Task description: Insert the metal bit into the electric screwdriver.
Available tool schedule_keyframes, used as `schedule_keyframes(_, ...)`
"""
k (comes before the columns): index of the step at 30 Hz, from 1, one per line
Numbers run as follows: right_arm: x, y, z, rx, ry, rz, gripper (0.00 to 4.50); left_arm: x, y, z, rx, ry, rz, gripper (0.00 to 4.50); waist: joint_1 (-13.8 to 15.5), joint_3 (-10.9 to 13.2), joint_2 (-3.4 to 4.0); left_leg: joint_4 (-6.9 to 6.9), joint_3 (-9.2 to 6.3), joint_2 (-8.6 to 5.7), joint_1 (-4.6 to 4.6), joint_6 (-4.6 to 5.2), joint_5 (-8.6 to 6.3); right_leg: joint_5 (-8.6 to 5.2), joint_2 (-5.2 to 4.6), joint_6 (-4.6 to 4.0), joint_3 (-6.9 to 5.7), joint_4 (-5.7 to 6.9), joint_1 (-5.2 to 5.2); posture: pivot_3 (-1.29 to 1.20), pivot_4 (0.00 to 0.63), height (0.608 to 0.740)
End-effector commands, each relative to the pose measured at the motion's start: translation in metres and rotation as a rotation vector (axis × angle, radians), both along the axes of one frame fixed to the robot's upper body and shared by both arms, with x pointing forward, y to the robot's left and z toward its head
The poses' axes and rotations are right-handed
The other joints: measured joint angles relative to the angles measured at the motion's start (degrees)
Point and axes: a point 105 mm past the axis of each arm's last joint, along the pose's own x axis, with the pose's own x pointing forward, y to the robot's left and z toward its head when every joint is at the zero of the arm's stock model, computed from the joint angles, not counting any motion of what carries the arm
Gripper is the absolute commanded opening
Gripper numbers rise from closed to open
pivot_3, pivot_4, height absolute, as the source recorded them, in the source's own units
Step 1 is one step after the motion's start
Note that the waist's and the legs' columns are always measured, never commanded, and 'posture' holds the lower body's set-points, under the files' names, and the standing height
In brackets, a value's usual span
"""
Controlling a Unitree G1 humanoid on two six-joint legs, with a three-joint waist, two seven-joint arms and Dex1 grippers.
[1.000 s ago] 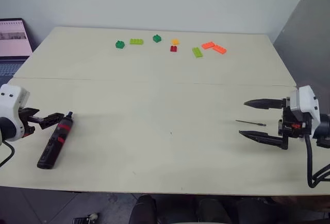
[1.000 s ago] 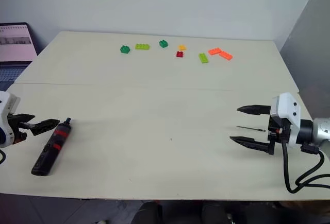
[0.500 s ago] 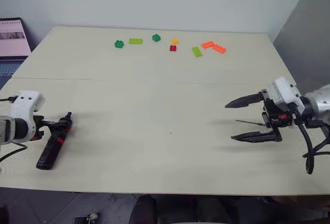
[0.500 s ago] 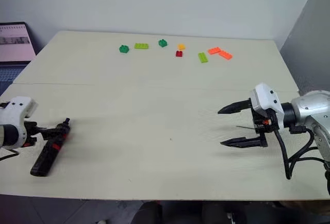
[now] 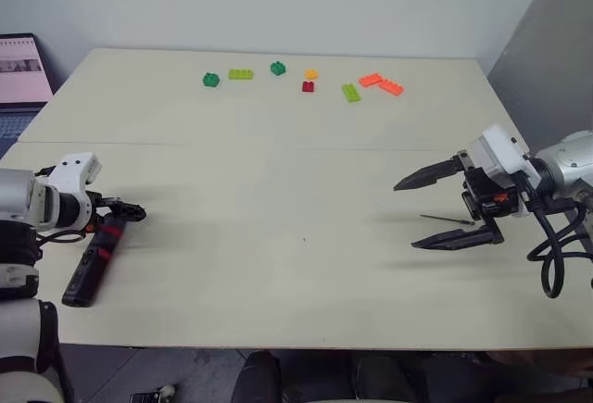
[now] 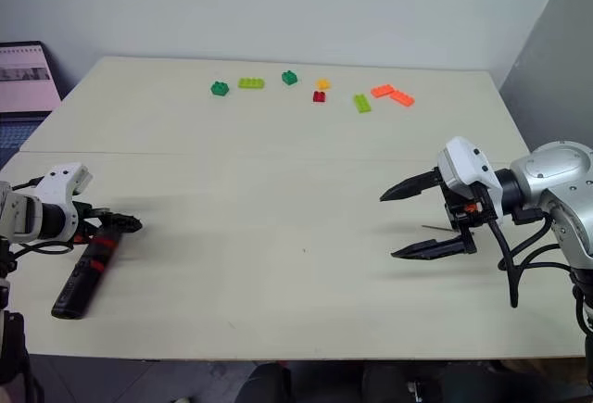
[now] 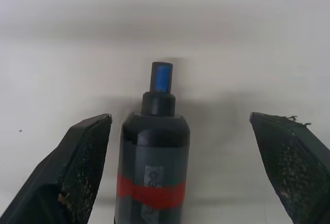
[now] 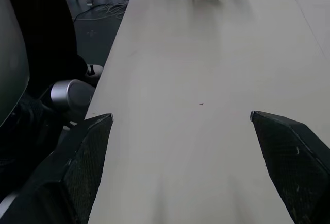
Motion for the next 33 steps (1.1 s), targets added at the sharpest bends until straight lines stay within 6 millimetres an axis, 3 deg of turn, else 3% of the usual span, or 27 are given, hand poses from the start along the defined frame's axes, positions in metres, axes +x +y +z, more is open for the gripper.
schedule_keyframes(1,-0.004,0.003,0.008,0.007,-0.037,0.039,4.50,0.003,0.006,0.009,0.032,-0.002,-0.003,4.48,0.0,0.0,0.00,0.00,-0.03,0.00,0.00,0.00,0.00,0.00,0.00,0.00,-0.03,0.01,0.01,0.00,0.150,0.740)
schedule_keyframes(8,-0.001,0.009,0.014,0.072,-0.070,0.036,4.50,0.008,0.005,0.007,0.026,0.013,-0.012,4.48,-0.3,0.0,0.00,0.01,-0.09,-0.01,-0.02,-0.01,0.01,0.00,0.00,0.00,-0.08,0.02,0.04,0.00,0.150,0.740)
schedule_keyframes(14,-0.002,0.016,0.031,0.186,-0.068,0.037,4.50,0.012,0.005,0.007,0.028,0.009,-0.017,4.48,-0.4,0.0,0.00,0.02,-0.14,-0.02,-0.02,-0.02,0.01,0.00,0.00,0.00,-0.12,0.05,0.03,0.00,0.150,0.740)
schedule_keyframes(33,-0.004,0.017,0.034,0.230,-0.094,0.046,4.50,0.012,0.006,0.002,0.029,0.023,-0.025,4.48,-0.4,0.0,0.00,0.01,-0.20,-0.02,-0.02,-0.01,0.01,0.00,0.00,0.00,-0.16,0.11,0.04,0.00,0.150,0.740)
